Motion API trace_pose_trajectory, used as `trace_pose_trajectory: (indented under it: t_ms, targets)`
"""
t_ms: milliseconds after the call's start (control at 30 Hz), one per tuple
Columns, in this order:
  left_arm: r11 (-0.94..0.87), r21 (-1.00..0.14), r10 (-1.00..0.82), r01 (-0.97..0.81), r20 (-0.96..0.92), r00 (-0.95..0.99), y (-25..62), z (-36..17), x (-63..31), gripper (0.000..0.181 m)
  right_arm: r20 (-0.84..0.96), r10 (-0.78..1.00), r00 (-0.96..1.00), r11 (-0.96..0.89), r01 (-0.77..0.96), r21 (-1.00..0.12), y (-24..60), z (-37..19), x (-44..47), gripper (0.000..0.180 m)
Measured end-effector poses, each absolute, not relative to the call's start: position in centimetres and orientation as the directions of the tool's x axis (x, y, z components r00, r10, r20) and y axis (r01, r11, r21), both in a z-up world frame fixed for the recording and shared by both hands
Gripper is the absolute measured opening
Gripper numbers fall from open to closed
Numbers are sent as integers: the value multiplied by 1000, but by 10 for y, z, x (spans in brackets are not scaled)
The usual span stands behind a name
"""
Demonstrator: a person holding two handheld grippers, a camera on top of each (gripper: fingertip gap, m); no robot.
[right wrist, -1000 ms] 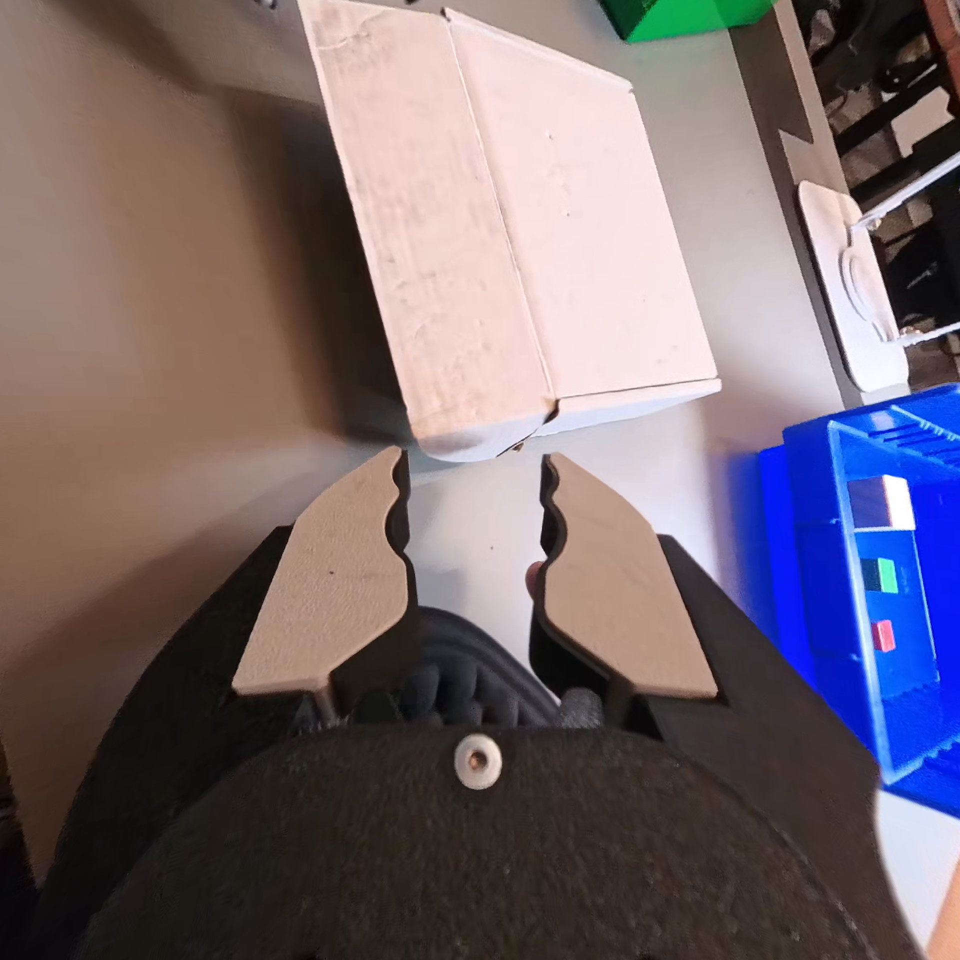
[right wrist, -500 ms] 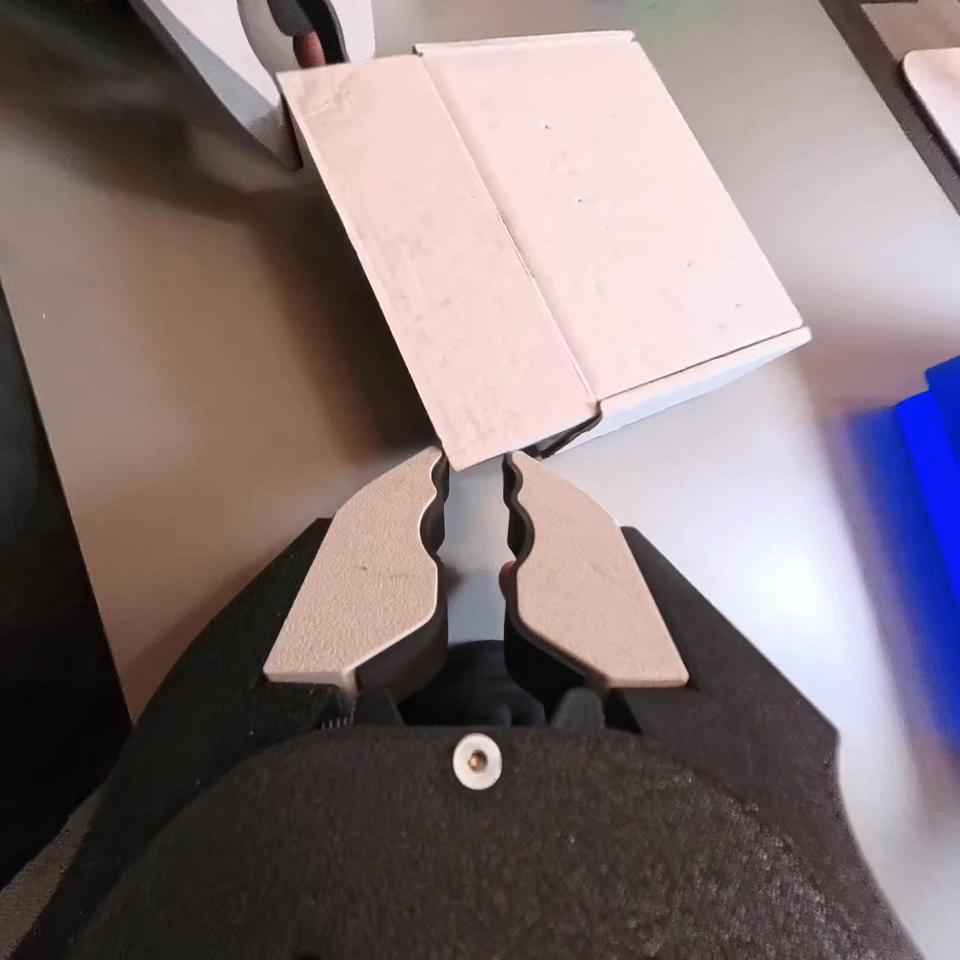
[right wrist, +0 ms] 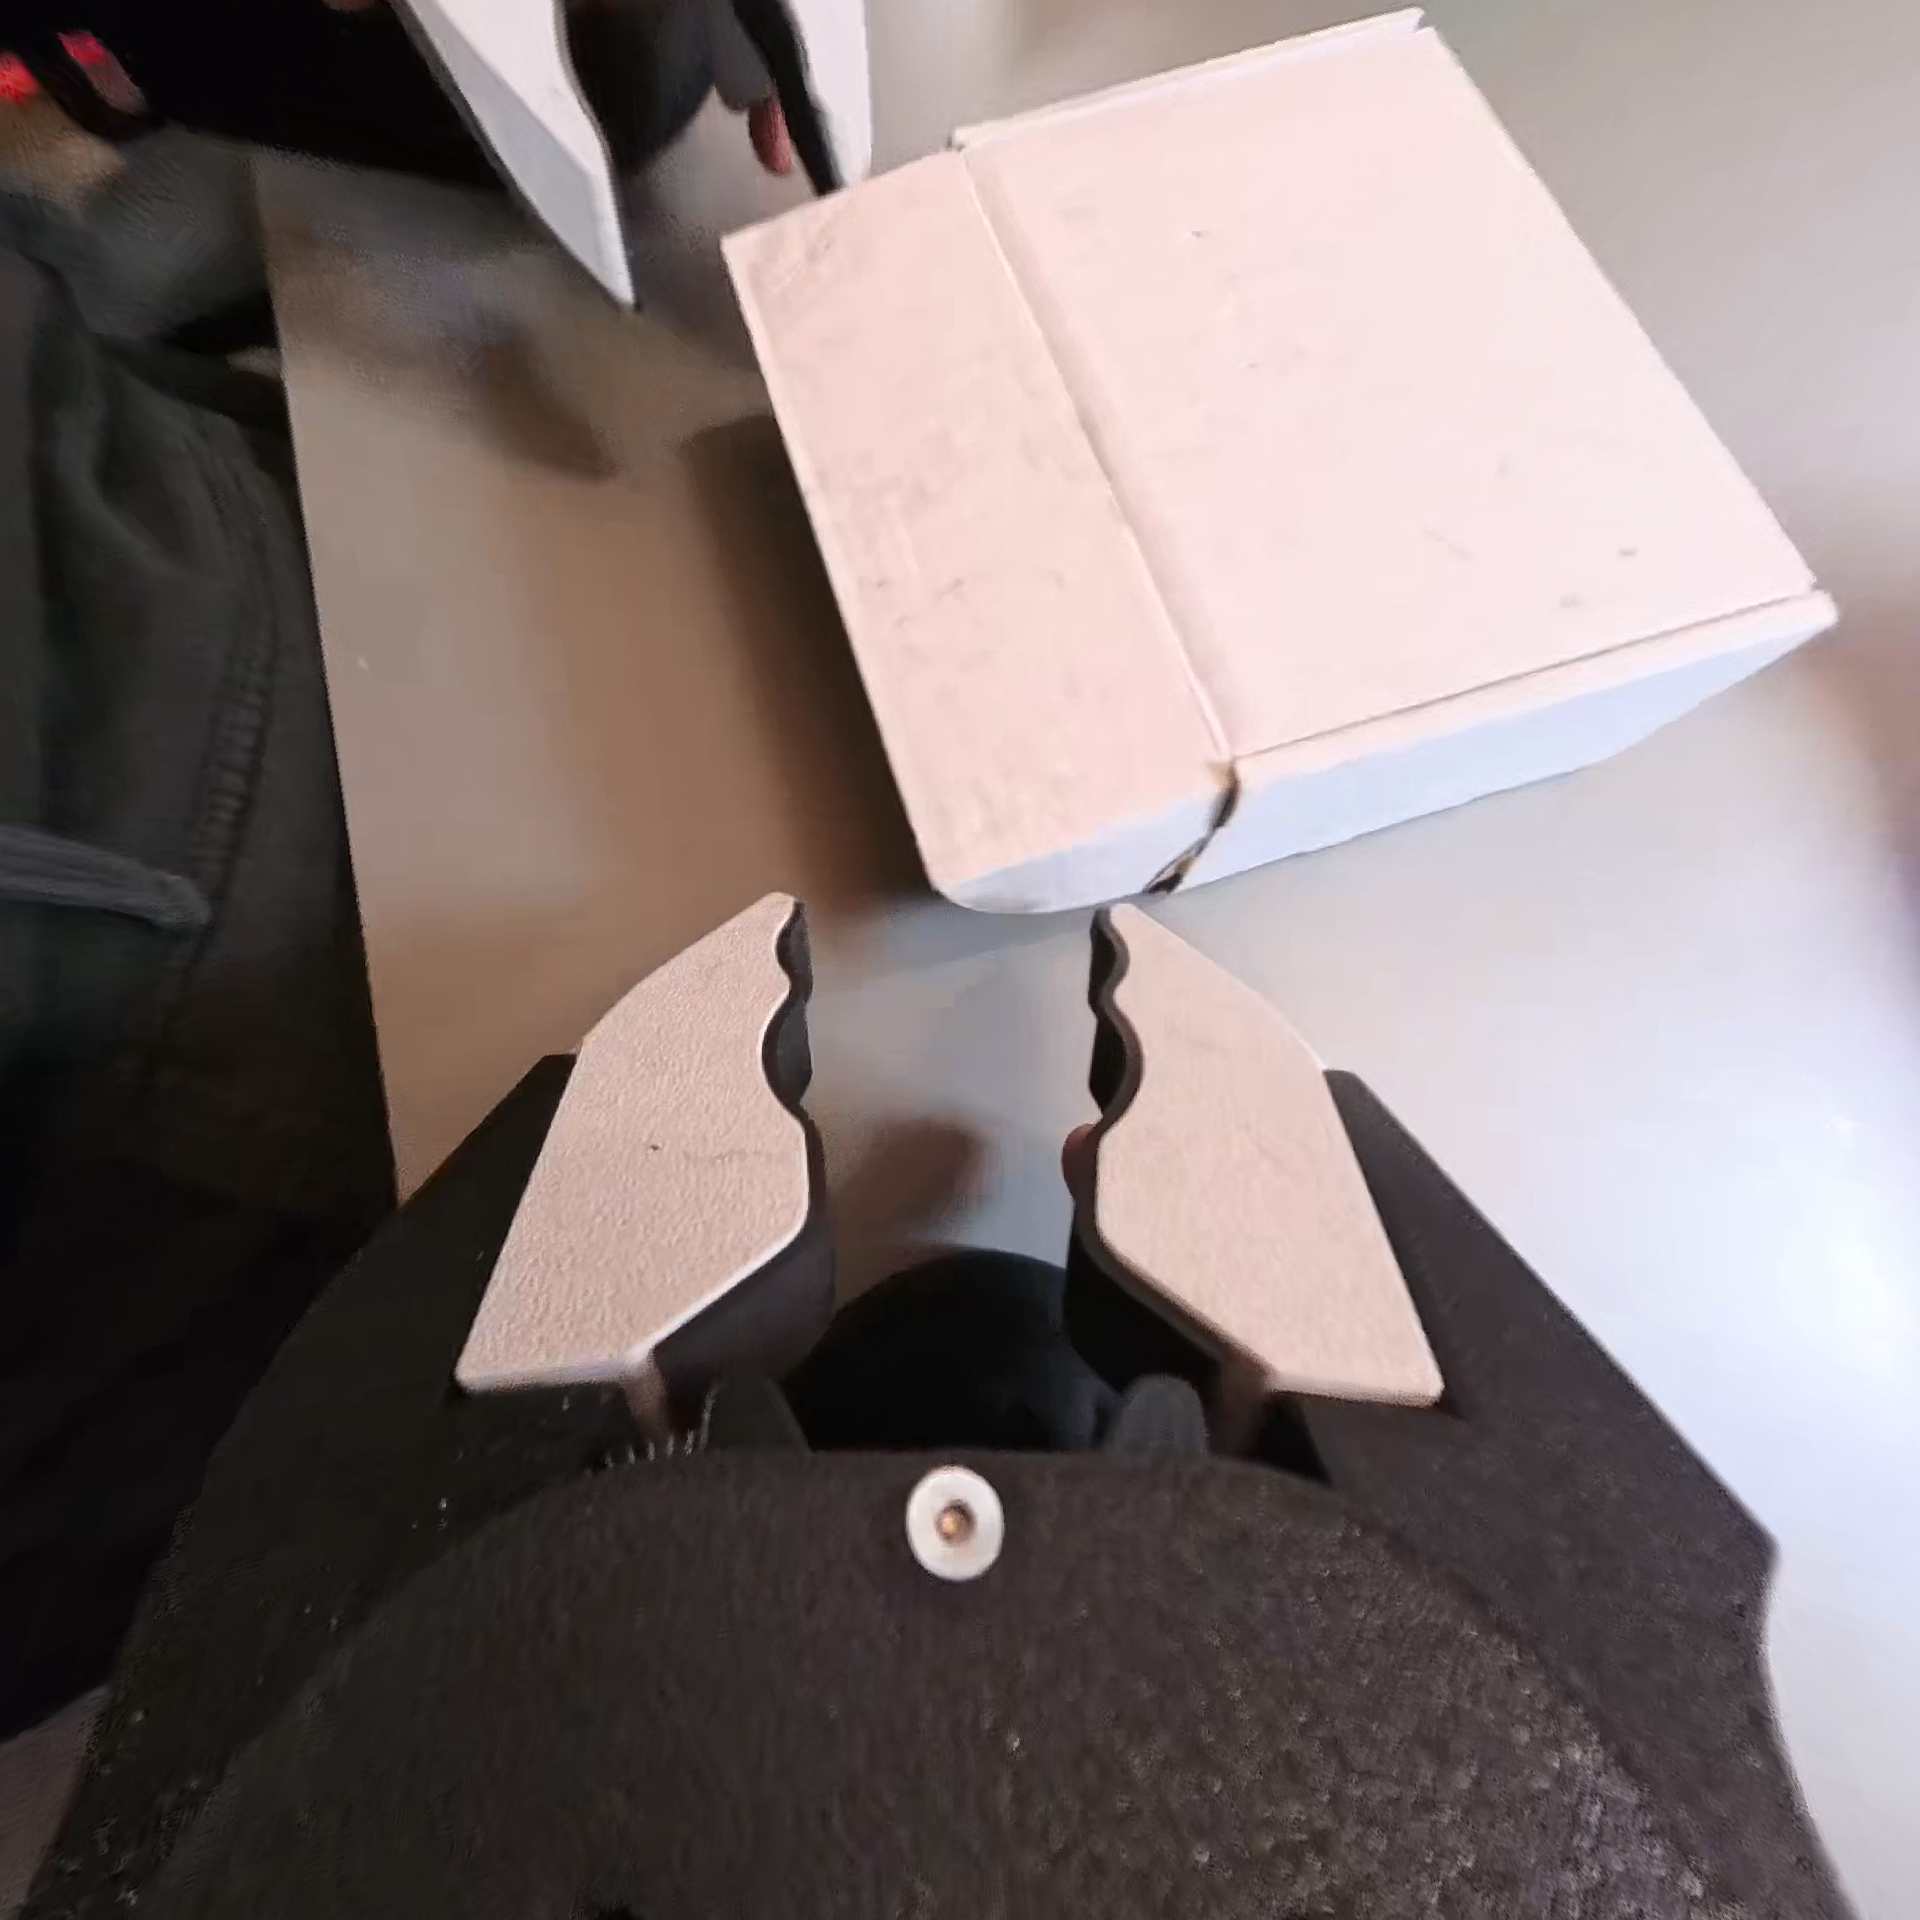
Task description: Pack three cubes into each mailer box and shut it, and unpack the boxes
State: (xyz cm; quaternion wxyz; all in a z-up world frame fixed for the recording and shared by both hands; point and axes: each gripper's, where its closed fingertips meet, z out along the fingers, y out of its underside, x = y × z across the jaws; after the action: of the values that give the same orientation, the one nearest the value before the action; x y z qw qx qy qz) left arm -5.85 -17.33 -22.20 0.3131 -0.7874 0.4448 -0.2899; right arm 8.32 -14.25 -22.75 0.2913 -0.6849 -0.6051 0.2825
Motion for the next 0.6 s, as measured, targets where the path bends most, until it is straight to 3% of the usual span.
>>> trace_pose_trajectory:
  t_ms: [133, 333, 600]
  targets:
    - [-473, -777, -844, -416, 264, 466, -156, -209, -68, 48, -135, 981, 143, -195, 625, -756, -125, -219, 86, 57]
    - [-568, -721, -802, -397, 376, 464, -133, -221, -62, 61, -351, 931, 95, -332, 615, -715, -117, -226, 71, 64]
    - [-492, -755, -842, -433, 286, 458, -123, -228, -61, 57, -346, 935, 74, -317, 611, -725, -103, -228, 68, 54]
